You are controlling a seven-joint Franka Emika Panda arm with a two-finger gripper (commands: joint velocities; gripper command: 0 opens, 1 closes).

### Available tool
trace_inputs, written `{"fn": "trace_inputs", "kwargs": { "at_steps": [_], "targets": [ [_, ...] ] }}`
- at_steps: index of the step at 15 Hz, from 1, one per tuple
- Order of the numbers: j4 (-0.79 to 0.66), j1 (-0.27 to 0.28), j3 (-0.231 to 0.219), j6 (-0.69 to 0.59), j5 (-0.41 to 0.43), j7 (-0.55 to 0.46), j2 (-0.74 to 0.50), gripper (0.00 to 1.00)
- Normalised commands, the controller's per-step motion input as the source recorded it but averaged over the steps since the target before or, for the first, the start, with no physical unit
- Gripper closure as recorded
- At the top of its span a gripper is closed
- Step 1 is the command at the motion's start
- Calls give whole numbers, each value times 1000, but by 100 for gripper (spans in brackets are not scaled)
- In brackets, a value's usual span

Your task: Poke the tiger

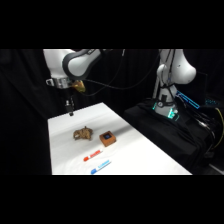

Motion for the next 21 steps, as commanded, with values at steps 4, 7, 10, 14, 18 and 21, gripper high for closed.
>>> {"fn": "trace_inputs", "kwargs": {
  "at_steps": [4, 7, 10, 14, 18, 21],
  "targets": [
    [203, -79, 85, -86, 124, -9, 177, 97],
    [-23, -68, 91, 83, 129, -37, 75, 95],
    [-100, -47, 87, 183, 124, -36, 78, 94],
    [-71, -52, 76, 215, 125, -52, 131, 94],
    [26, -65, 78, 180, 127, -64, 231, 94],
    [97, -62, 82, 122, 124, -60, 284, 94]
  ]
}}
